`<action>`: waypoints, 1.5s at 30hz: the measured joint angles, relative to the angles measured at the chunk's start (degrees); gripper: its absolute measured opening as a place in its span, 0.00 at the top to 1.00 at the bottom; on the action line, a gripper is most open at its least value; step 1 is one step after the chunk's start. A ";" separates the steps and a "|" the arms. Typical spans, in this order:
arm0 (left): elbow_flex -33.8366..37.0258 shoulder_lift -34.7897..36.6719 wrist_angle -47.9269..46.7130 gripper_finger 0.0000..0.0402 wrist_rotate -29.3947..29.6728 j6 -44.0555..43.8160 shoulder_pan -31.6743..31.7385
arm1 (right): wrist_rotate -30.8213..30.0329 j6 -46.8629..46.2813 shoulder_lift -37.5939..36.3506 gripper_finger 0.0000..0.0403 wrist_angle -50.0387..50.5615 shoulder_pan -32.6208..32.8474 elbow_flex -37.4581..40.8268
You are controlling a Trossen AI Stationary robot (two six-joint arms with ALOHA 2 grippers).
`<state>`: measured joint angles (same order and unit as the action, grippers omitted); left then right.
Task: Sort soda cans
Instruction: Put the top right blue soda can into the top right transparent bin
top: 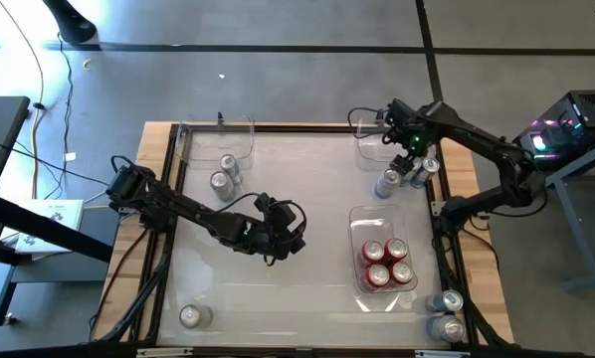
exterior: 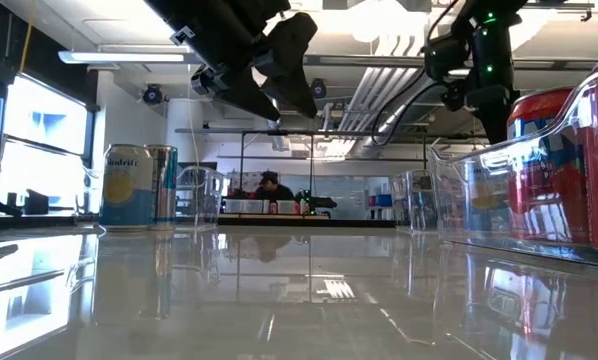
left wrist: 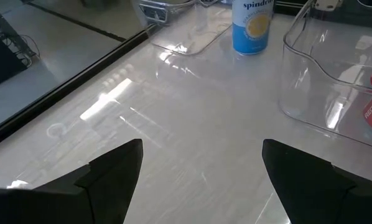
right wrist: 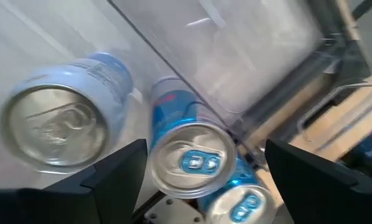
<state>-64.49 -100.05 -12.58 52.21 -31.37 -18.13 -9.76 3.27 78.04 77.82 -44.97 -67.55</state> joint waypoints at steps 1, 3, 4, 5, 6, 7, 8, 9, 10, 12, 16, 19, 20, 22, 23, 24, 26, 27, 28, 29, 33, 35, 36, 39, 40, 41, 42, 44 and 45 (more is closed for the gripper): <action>0.00 0.00 0.00 0.20 0.02 -0.01 0.00 | 0.59 -0.09 0.00 0.20 0.03 -0.11 0.00; 0.00 0.00 -0.02 0.20 0.00 -0.01 0.00 | 0.96 -0.25 0.01 0.20 0.02 -0.14 0.00; 0.00 0.00 0.00 0.20 0.00 0.01 0.00 | 1.18 -0.24 0.00 0.20 0.02 -0.14 0.00; 0.00 0.00 0.00 0.20 0.01 0.01 0.00 | 1.52 -0.29 0.01 0.20 -0.01 -0.13 0.04; 0.00 0.00 0.00 0.20 0.00 -0.01 0.00 | 1.74 -0.46 0.00 0.20 -0.39 -0.11 0.40; 0.00 0.00 0.00 0.20 -0.03 -0.01 -0.02 | 1.97 -0.46 0.00 0.20 -0.57 -0.11 1.03; 0.00 0.00 0.00 0.20 -0.13 -0.01 -0.02 | 2.35 -0.40 0.00 0.20 -0.57 -0.13 2.04; 0.00 0.00 0.00 0.20 -0.20 -0.02 -0.02 | 2.46 -0.34 0.00 0.20 -0.62 -0.11 3.06; 0.00 0.00 0.00 0.20 -0.22 -0.07 -0.02 | 2.42 0.01 0.01 0.20 -0.81 -0.11 4.05; 0.00 0.00 0.00 0.20 -0.22 -0.09 -0.14 | 2.20 0.81 0.02 0.20 -1.83 -0.11 5.88; 0.00 0.00 0.00 0.20 -0.22 -0.07 -0.26 | 2.06 1.73 0.02 0.20 -3.54 -0.11 8.49; 0.00 0.00 0.00 0.20 -0.22 -0.09 -0.26 | 2.03 2.29 0.02 0.22 -4.16 -0.11 9.03; 0.00 0.00 0.00 0.20 -0.22 -0.09 -0.26 | 1.99 2.67 0.02 0.24 -4.22 -0.11 9.09; 0.00 0.00 0.00 0.20 -0.22 -0.09 -0.28 | 1.90 2.80 0.02 0.29 -4.20 -0.11 9.11; 0.00 0.00 0.00 0.20 -0.22 -0.09 -0.28 | 2.06 2.80 0.02 0.32 -4.02 -0.11 8.97; 0.00 0.00 0.00 0.20 -0.22 -0.09 -0.28 | 2.51 2.78 0.02 0.36 -3.75 -0.11 8.59; 0.00 -0.01 0.01 0.20 -0.22 -0.09 -0.28 | 3.79 2.60 0.06 0.44 -2.82 -0.11 7.18; 0.00 -0.02 0.02 0.20 -0.22 -0.09 -0.28 | 4.17 2.07 0.07 0.47 -2.03 -0.10 6.18; 0.00 -0.02 0.03 0.20 -0.22 -0.09 -0.28 | 4.27 1.47 0.07 0.47 -1.09 -0.08 5.02; 0.00 -0.02 0.04 0.20 -0.22 -0.09 -0.28 | 4.24 0.64 0.07 0.47 0.08 -0.07 3.66; 0.00 -0.02 0.04 0.20 -0.22 -0.09 -0.28 | 4.28 -3.80 0.07 0.47 5.73 -0.09 -3.12; 0.00 -0.02 0.09 0.20 -0.21 -0.09 -0.28 | 4.42 -6.76 0.07 0.47 7.76 -0.09 -7.24; 0.00 -0.02 0.10 0.20 -0.22 -0.10 -0.28 | 4.52 -8.26 0.07 0.47 8.19 -0.07 -9.50; 0.00 -0.02 0.39 0.20 -0.22 -0.07 -0.28 | 5.10 -12.50 0.07 0.47 7.77 -0.07 -15.91; 0.00 -0.02 0.53 0.20 -0.21 -0.06 -0.28 | 5.10 -13.66 0.20 0.47 7.13 -0.07 -17.83; 0.00 -0.02 0.55 0.20 -0.22 -0.05 -0.28 | 5.02 -14.49 0.66 0.47 6.45 -0.07 -19.95; 0.00 -0.02 0.55 0.20 -0.22 -0.03 -0.28 | 4.64 -14.92 1.46 0.47 5.93 -0.16 -21.94; 0.00 -0.02 0.53 0.20 -0.22 -0.02 -0.28 | 4.21 -14.92 3.65 0.47 6.33 -0.42 -25.51; 0.00 -0.02 0.52 0.20 -0.21 0.00 -0.28 | 4.26 -14.88 4.83 0.47 7.24 -0.42 -27.09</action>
<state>-64.49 -100.07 -12.05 51.99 -31.37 -18.41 -5.50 -11.62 82.87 85.06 -45.39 -94.64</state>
